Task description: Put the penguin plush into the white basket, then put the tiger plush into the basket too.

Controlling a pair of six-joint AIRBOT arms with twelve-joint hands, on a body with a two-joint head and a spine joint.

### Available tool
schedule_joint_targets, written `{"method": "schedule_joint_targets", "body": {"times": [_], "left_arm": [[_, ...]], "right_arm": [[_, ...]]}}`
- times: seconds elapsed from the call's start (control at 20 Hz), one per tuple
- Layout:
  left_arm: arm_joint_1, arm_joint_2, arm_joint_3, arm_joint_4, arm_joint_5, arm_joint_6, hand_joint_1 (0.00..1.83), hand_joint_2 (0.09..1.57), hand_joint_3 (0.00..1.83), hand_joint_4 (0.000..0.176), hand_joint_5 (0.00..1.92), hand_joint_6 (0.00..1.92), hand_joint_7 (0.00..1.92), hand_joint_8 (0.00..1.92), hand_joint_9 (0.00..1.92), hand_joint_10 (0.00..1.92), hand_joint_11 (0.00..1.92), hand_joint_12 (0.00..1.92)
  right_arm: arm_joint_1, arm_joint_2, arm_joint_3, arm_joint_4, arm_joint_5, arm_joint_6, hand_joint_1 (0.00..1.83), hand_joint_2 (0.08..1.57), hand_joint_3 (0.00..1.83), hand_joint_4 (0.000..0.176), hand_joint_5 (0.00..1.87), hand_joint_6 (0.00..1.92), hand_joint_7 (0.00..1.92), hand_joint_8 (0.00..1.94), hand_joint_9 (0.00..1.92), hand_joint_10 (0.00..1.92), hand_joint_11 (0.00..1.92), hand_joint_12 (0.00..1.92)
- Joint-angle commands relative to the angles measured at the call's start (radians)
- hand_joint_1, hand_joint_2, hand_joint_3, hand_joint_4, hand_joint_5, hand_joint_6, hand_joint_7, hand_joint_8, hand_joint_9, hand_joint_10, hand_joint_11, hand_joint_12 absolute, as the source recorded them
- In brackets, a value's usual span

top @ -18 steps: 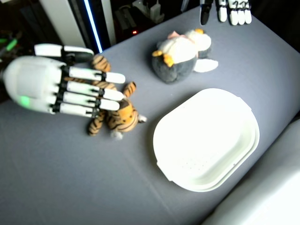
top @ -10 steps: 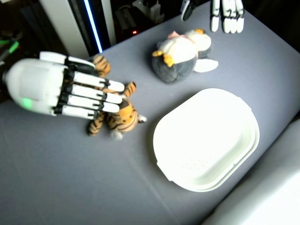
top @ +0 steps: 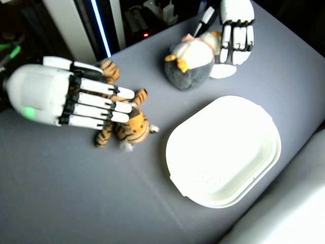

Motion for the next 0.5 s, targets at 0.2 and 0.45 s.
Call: {"method": "schedule_joint_targets", "body": {"times": [0.2, 0.45], "left_arm": [[-0.004, -0.001, 0.031, 0.002, -0.135, -0.09, 1.27, 1.05, 0.0, 0.0, 1.24, 0.27, 1.09, 0.97, 0.9, 0.89, 0.53, 1.61], [0.005, 0.055, 0.01, 0.032, -0.264, -0.113, 1.28, 1.08, 0.0, 0.0, 1.16, 0.41, 1.02, 1.18, 0.84, 1.43, 0.63, 1.87]], "right_arm": [[0.011, 0.001, 0.003, 0.03, 0.12, 0.013, 0.52, 1.31, 0.0, 0.055, 0.43, 0.0, 0.45, 0.0, 0.43, 0.0, 0.37, 0.13], [0.01, 0.001, 0.003, 0.034, 0.12, 0.014, 0.52, 1.31, 0.0, 0.055, 0.43, 0.0, 0.46, 0.0, 0.44, 0.0, 0.41, 0.09]]}}
